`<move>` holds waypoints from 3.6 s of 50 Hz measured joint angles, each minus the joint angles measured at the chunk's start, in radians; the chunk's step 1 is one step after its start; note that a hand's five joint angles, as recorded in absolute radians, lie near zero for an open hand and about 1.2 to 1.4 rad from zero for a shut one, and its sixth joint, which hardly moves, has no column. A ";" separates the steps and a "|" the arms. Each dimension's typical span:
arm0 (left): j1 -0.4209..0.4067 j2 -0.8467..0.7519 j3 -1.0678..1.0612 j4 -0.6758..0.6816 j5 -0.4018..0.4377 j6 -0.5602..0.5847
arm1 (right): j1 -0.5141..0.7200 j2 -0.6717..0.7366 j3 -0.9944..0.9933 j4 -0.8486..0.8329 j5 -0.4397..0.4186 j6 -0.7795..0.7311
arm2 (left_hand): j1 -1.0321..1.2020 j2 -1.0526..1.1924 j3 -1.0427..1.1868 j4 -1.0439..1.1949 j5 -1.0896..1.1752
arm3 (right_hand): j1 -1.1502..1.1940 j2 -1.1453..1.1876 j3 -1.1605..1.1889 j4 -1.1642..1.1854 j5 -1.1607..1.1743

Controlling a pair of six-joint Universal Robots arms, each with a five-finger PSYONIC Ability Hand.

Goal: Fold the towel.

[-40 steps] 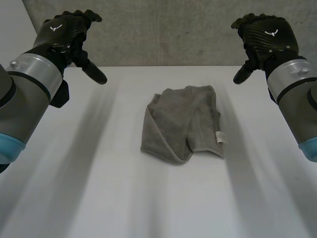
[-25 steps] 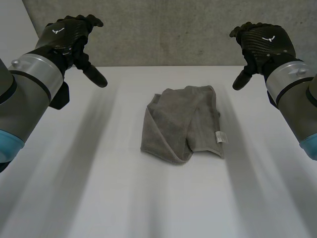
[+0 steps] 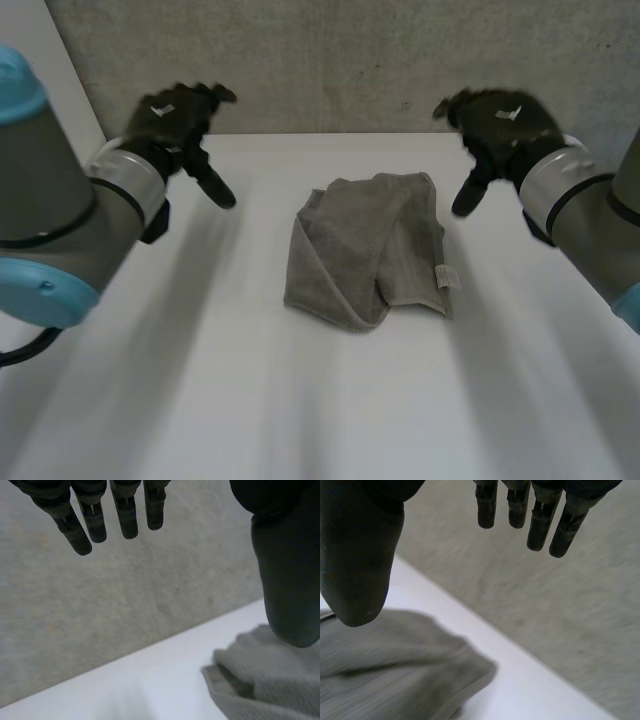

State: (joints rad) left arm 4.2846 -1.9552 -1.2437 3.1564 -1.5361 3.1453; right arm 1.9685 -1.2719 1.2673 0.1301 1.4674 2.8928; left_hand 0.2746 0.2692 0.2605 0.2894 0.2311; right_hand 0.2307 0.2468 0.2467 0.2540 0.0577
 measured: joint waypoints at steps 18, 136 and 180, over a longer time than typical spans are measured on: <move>-0.045 -0.410 0.116 0.053 0.312 0.468 | 0.116 0.175 0.189 -0.140 -0.077 0.193 | 0.001 0.004 0.003 0.000 0.031 | 0.062 0.036 0.040 0.035 0.071; -0.077 0.073 0.124 0.195 0.071 -0.003 | 0.058 0.083 -0.291 -0.346 -0.135 -0.072 | 1.120 1.241 1.278 1.220 1.249 | 1.107 1.077 1.089 1.080 1.114; -0.054 0.097 -0.667 0.459 -0.032 0.338 | 0.096 0.115 0.379 -0.463 -0.139 -0.292 | 0.766 0.769 0.780 0.736 0.809 | 1.107 1.084 1.093 1.081 1.131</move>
State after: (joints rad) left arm 4.2305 -1.8586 -1.9106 3.6152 -1.5678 3.4830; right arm 2.0649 -1.1569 1.6461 -0.3327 1.3288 2.6008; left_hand 1.0408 1.0378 1.0403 1.0256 1.0403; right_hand 1.3378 1.3311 1.3395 1.3352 1.1886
